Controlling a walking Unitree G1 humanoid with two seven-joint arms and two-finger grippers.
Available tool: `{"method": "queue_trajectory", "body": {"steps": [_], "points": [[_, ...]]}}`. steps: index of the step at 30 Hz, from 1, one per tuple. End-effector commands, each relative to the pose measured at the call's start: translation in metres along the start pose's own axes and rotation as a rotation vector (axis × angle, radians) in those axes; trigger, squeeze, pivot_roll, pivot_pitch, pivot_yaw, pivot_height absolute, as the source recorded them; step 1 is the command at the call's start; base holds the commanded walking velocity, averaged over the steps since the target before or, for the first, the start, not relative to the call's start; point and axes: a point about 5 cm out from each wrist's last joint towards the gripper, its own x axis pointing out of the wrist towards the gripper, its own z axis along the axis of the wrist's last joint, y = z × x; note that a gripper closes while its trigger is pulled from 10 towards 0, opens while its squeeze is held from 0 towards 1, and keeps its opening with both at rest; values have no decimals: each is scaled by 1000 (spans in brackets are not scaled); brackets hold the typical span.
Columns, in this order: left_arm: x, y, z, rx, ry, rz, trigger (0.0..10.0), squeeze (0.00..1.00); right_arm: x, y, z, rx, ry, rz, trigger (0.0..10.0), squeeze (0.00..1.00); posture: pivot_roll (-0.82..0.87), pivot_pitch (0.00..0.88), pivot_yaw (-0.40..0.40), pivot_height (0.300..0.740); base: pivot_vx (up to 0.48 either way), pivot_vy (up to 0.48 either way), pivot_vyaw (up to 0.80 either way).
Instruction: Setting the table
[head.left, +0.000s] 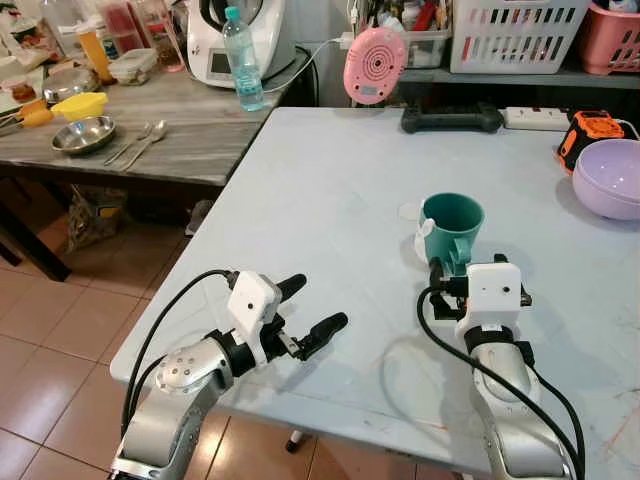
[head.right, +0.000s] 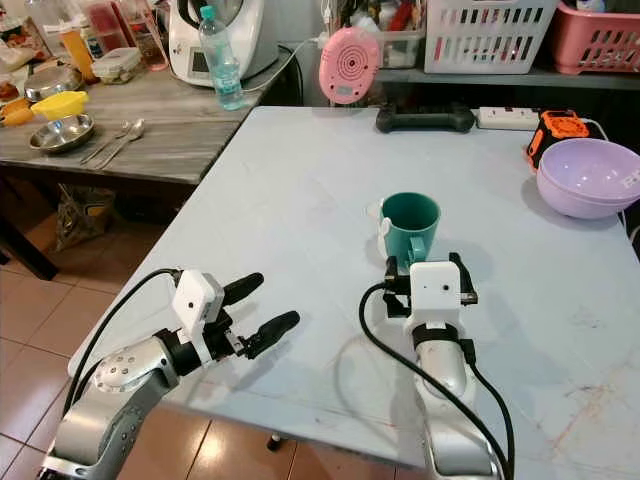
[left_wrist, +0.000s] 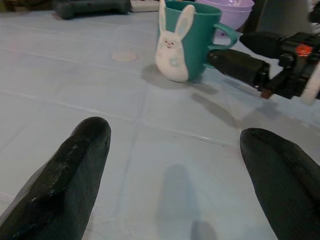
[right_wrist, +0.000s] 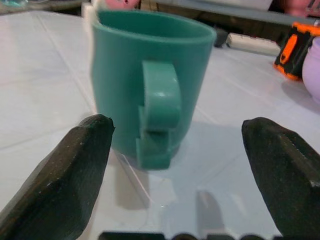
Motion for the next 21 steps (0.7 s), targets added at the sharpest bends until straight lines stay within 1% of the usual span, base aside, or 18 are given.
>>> {"method": "queue_trajectory", "body": {"steps": [1, 2, 5, 8, 10, 11, 12, 13, 14, 15, 16, 17, 21], "points": [[0, -2, 2, -2, 3, -34, 10000, 0, 5, 0, 3, 18, -11, 5, 10000, 0, -111, 90, 95, 740, 0, 0, 0], [0, -2, 3, -6, 5, -47, 10000, 0, 8, 1, 5, 20, -15, 8, 10000, 0, -111, 88, 93, 740, 0, 0, 0], [2, -6, 2, -57, 7, -94, 10000, 0, 14, 4, 7, 22, -27, 27, 10000, 0, -108, 81, 85, 740, 0, 0, 0], [2, -6, 2, -58, 8, -97, 10000, 0, 16, 4, 7, 24, -30, 32, 10000, 0, -108, 81, 85, 740, 0, 0, 0], [2, -6, 2, -67, 6, -102, 10000, 0, 20, 8, 9, 22, -39, 48, 10000, 0, -111, 80, 86, 740, 0, 0, 0], [2, -7, 2, -74, 3, -107, 10000, 0, 22, 11, 10, 24, -42, 57, 9294, 0, -112, 78, 86, 740, 0, 0, 0], [3, -7, 3, -79, 1, -111, 10000, 0, 23, 12, 10, 25, -45, 62, 9294, 0, -112, 77, 85, 740, 0, 0, 0], [3, -7, 3, -82, -3, -115, 10000, 0, 24, 14, 11, 27, -45, 68, 4235, 0, -111, 76, 85, 740, 0, 0, 0], [4, -7, 4, -83, -6, -117, 10000, 0, 25, 16, 11, 28, -47, 74, 3804, 0, -111, 76, 85, 740, 0, 0, 0], [4, -7, 4, -83, -8, -118, 10000, 0, 25, 17, 12, 29, -48, 77, 2039, 0, -111, 77, 84, 740, 0, 0, 0], [4, -7, 4, -83, -8, -118, 10000, 0, 25, 17, 12, 29, -48, 77, 2039, 0, -111, 77, 84, 740, 0, 0, 0], [5, -6, 5, -83, -12, -122, 10000, 0, 25, 19, 12, 33, -50, 84, 0, 0, -111, 77, 84, 740, 0, 0, 0], [7, -6, 8, -86, -21, -127, 10000, 0, 25, 24, 14, 38, -55, 97, 0, 0, -111, 76, 84, 740, 0, 0, 0]]}}
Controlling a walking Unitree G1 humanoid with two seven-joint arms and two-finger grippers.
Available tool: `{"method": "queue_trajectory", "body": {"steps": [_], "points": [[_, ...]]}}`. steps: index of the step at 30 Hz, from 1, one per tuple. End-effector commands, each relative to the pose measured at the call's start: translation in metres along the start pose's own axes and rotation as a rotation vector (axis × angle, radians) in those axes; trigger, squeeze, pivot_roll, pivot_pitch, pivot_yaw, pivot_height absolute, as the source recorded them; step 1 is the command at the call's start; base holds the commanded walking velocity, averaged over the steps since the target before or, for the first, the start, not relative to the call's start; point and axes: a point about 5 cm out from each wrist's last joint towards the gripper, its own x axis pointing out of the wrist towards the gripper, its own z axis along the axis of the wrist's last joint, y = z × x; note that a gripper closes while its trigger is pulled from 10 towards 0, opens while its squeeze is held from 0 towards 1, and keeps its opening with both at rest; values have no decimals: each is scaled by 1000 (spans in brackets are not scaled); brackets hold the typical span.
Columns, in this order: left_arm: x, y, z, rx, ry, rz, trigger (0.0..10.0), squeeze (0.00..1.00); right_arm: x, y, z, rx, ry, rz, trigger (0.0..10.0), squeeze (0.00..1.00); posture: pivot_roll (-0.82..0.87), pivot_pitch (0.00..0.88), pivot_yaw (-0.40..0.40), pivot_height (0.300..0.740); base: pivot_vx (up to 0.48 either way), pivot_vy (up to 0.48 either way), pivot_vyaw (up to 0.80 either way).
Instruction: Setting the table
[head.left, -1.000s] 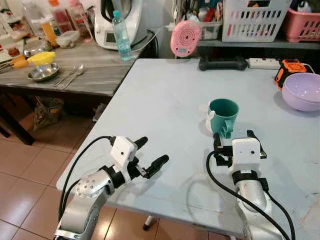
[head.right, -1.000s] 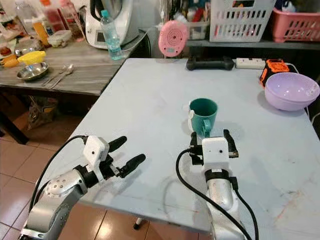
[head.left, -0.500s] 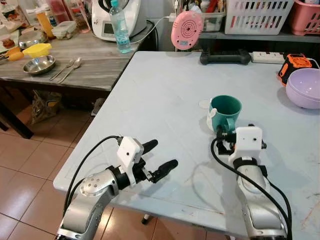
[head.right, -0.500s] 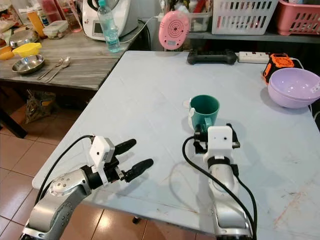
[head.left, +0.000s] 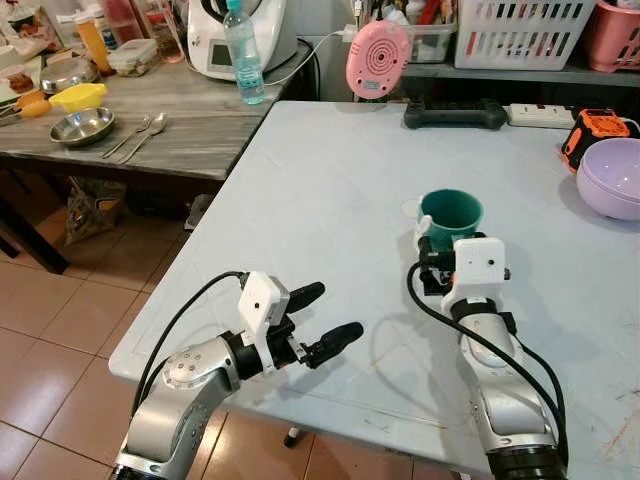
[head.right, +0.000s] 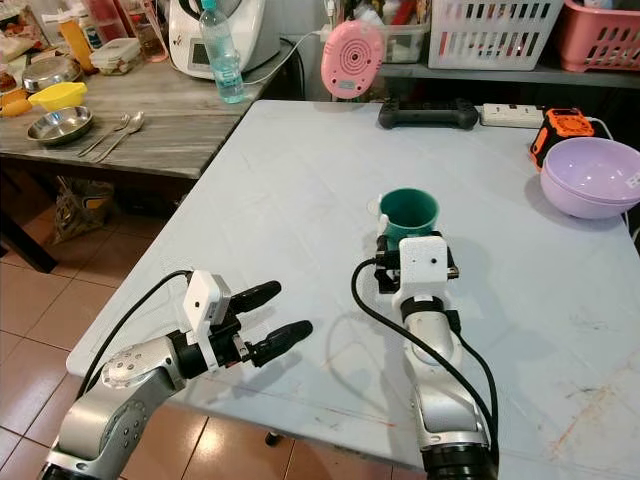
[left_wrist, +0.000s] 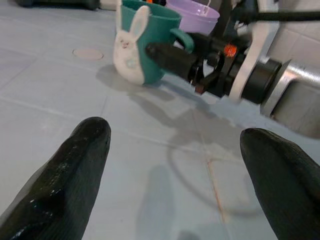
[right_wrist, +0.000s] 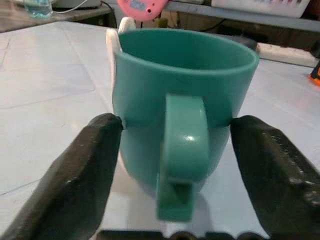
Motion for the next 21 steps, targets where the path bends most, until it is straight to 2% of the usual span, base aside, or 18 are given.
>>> {"method": "queue_trajectory", "body": {"steps": [1, 11, 21], "points": [[0, 1, 4, 5, -3, -7, 10000, 0, 1, 7, 4, 7, -19, 27, 0, 0, -111, 76, 84, 740, 0, 0, 0], [1, -2, 7, -6, -5, -33, 10000, 0, -1, 6, 1, 7, -15, 9, 0, 0, -116, 80, 84, 740, 0, 0, 0], [4, -1, 8, -3, -6, -34, 10000, 0, 0, 2, 8, -2, -43, -48, 0, 0, -117, 74, 88, 740, 0, 0, 0]]}}
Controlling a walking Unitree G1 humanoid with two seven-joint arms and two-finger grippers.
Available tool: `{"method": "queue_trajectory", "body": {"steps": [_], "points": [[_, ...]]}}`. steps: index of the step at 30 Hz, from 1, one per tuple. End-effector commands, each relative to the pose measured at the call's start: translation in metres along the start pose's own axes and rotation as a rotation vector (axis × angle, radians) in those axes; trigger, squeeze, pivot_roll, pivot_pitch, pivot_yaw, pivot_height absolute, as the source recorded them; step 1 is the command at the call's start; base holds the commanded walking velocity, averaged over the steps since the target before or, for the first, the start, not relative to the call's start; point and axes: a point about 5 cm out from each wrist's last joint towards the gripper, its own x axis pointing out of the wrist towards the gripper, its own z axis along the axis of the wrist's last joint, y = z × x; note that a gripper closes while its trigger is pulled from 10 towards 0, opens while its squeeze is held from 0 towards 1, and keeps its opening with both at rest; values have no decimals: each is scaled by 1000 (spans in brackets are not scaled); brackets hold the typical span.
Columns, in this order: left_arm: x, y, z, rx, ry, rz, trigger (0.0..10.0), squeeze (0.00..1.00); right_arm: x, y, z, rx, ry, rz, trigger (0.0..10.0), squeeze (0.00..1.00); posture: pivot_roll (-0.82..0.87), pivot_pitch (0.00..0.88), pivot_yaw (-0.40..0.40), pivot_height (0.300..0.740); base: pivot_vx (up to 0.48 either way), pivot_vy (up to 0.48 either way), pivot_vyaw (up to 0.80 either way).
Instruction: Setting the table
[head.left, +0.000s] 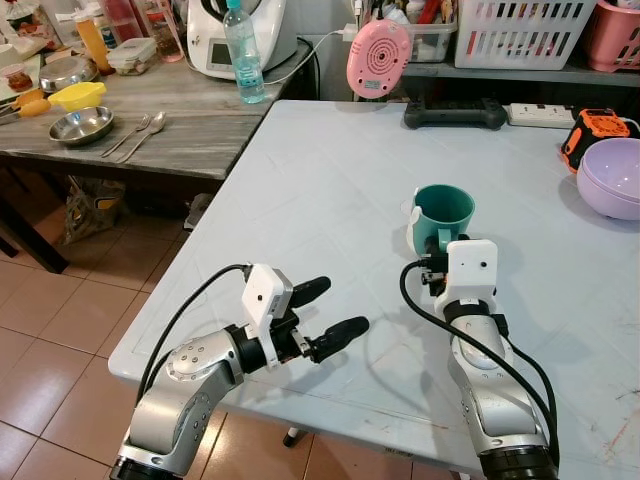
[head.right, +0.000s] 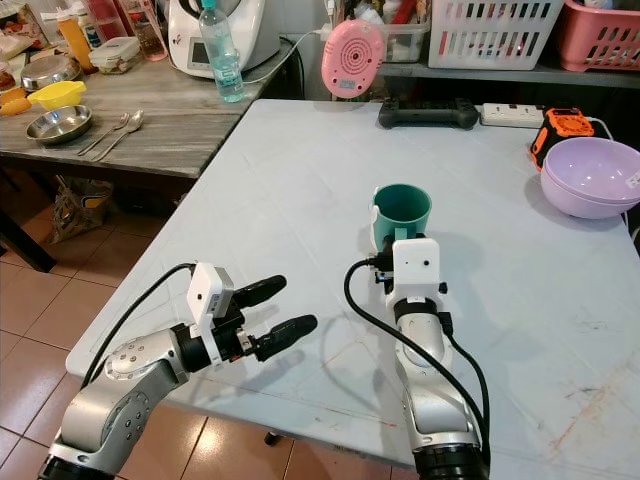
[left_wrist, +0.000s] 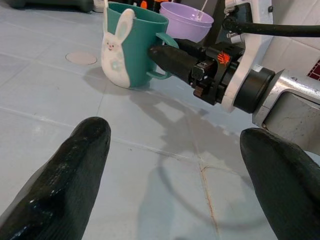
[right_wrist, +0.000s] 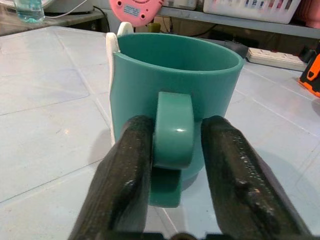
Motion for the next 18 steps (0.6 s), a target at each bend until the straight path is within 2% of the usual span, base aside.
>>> {"method": "queue_trajectory", "body": {"steps": [1, 9, 18], "points": [[0, -1, 4, 11, -1, -12, 10000, 0, 0, -1, 6, 5, -27, -8, 0, 0, -117, 74, 90, 740, 0, 0, 0], [1, 1, 3, 11, 4, -8, 10000, 0, -5, -16, 2, -11, -24, -50, 0, 0, -127, 72, 103, 740, 0, 0, 0], [2, 1, 3, 15, 8, -15, 10000, 0, -8, -19, 0, -14, -20, -54, 0, 0, -132, 72, 107, 740, 0, 0, 0]]}}
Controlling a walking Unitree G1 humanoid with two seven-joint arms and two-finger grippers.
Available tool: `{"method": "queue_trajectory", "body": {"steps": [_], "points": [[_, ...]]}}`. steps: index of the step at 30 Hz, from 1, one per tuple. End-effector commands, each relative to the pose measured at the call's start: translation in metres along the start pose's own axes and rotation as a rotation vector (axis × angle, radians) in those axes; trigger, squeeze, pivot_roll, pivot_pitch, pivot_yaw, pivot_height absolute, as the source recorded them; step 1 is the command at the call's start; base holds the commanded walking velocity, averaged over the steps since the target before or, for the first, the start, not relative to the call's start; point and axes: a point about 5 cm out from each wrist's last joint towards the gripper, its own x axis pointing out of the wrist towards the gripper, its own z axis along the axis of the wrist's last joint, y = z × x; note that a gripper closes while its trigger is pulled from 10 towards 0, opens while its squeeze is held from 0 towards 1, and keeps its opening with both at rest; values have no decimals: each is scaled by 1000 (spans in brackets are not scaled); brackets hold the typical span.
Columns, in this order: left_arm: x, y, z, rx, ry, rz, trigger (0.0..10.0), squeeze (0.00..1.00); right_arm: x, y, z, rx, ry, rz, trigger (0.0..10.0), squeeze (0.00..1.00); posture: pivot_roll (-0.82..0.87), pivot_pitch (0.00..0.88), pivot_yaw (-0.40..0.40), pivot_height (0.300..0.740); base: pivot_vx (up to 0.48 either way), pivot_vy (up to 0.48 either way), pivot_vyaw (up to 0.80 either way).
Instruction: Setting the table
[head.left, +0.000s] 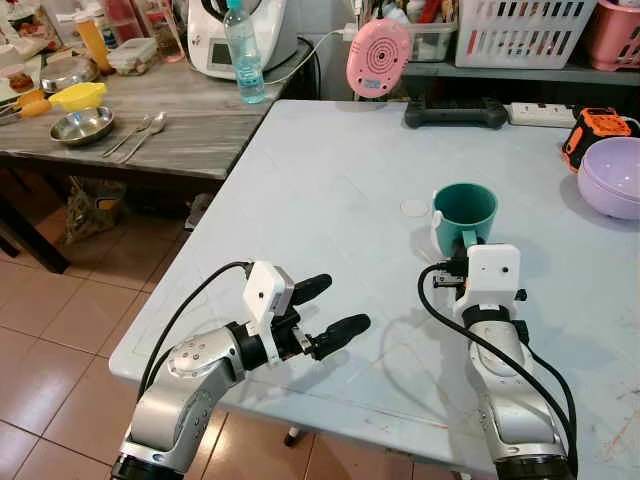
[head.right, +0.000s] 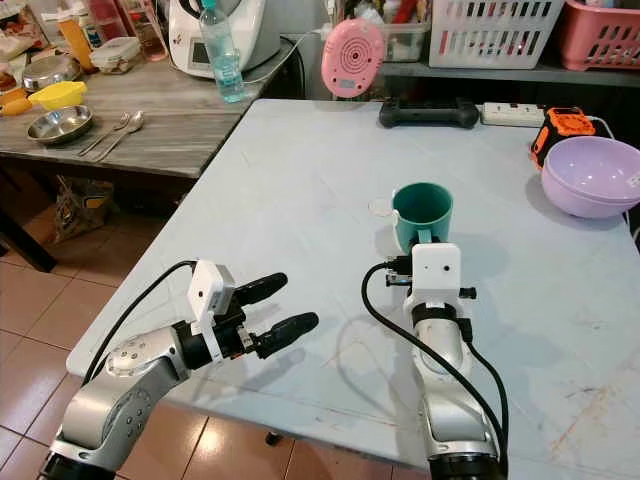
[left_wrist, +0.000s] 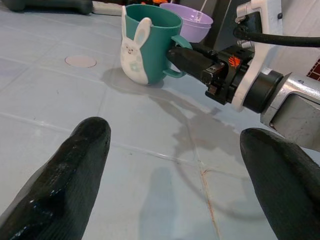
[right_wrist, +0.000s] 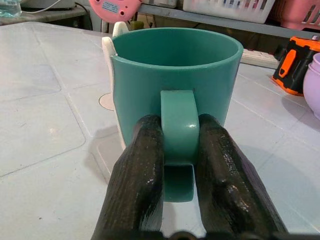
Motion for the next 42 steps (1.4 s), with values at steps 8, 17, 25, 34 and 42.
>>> {"method": "queue_trajectory", "body": {"steps": [8, 17, 25, 34, 42], "points": [[1, 0, 3, 1, -9, -15, 10000, 0, -4, 5, 13, 38, -39, 23, 0, 0, -132, 58, 89, 740, 0, 0, 0], [-2, 26, 15, -43, -111, 200, 10000, 0, -8, 8, 30, 125, -78, 60, 10000, 0, -138, 29, 71, 740, 0, 0, 0], [-43, 83, 16, 72, -88, 744, 10000, 0, -20, -1, 42, 143, -103, 41, 10000, 0, -122, 1, 58, 740, 0, 0, 0], [-57, 83, -1, 58, -49, 849, 10000, 0, -39, -24, 20, 106, -19, -6, 10000, 0, -108, 0, 61, 740, 0, 0, 0], [-51, 81, -5, 65, -41, 860, 10000, 0, -41, -27, 19, 97, 2, -8, 10000, 0, -117, 7, 65, 740, 0, 0, -580]]}}
